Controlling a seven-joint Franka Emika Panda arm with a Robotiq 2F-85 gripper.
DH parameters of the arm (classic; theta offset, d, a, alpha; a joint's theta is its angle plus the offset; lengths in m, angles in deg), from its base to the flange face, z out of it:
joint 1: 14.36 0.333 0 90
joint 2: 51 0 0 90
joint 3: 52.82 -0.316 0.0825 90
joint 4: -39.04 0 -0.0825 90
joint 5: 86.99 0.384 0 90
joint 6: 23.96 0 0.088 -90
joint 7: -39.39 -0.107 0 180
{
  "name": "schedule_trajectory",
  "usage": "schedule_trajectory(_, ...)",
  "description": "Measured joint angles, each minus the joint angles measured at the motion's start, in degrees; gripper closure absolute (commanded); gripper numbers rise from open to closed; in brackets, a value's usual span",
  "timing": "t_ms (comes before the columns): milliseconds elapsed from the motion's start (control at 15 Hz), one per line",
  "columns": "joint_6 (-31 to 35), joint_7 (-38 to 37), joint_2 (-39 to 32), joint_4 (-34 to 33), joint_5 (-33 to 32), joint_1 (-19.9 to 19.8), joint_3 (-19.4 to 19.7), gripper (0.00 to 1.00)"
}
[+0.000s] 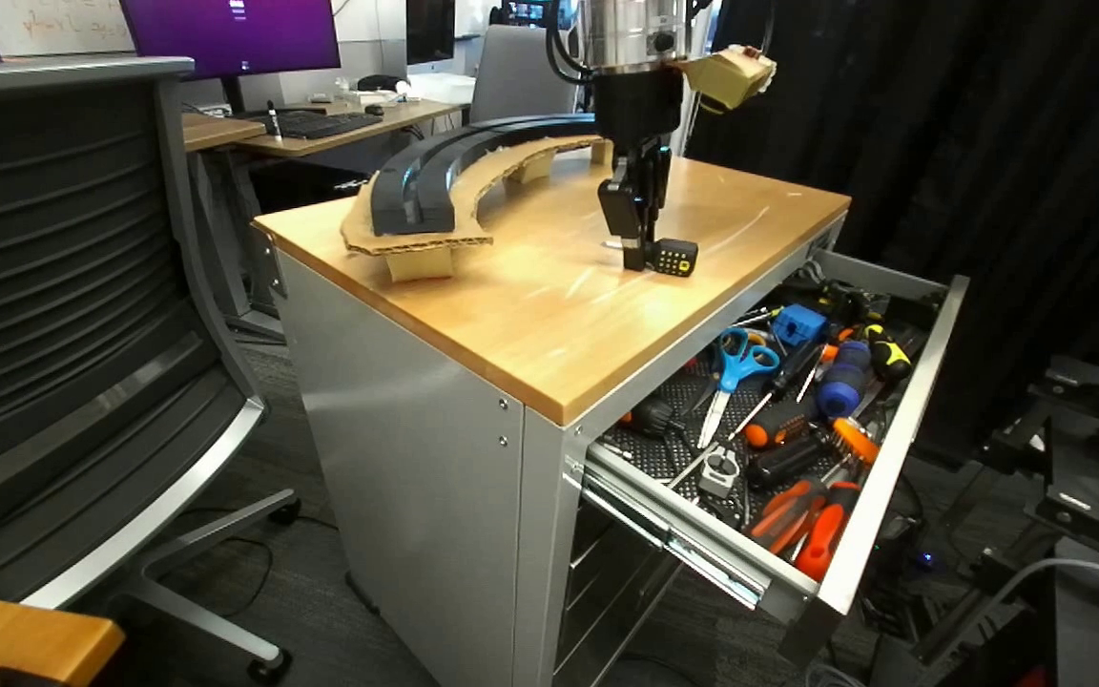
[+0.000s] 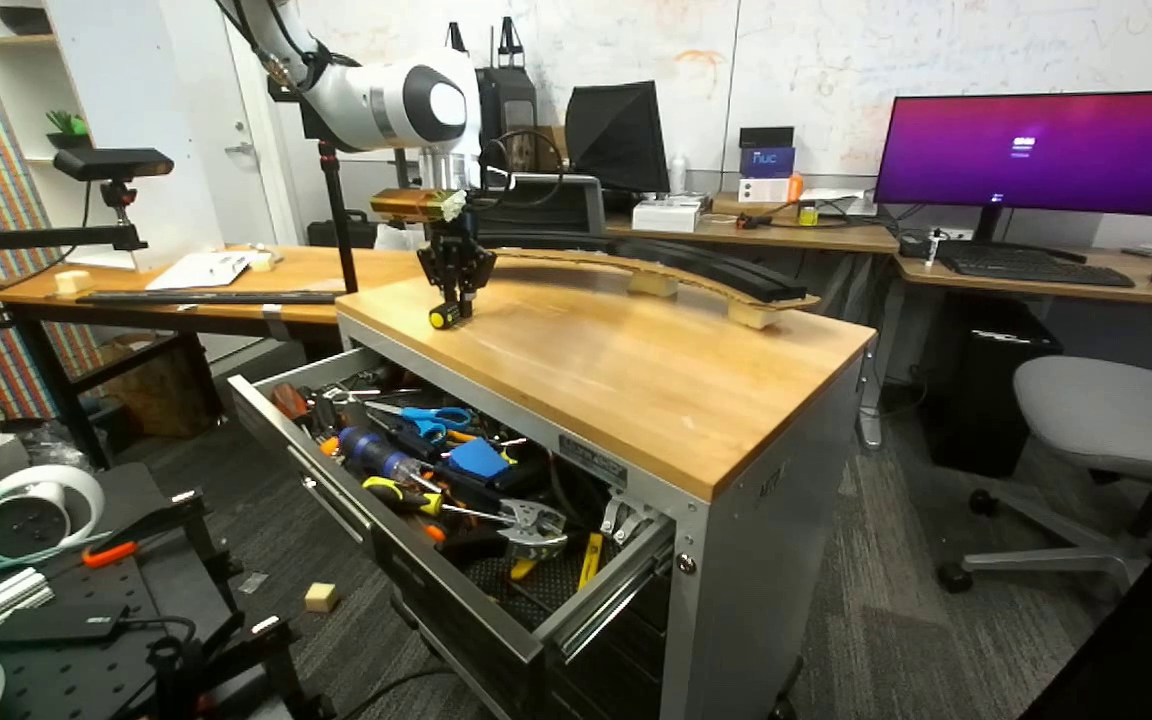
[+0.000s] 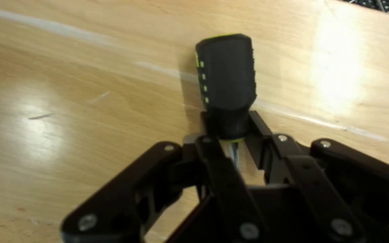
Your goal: Put the screwdriver in the drawer and then close the drawer
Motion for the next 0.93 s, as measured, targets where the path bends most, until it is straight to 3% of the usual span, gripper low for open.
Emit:
schedule_trajectory(467,-9.84,0.99,5.61,8.54,-1.59,-1.41,2.03,0.86)
schedule_trajectory(933,-11.03,16.48,8.29,17.9,-4.81,-2.35,-0.29,0.86)
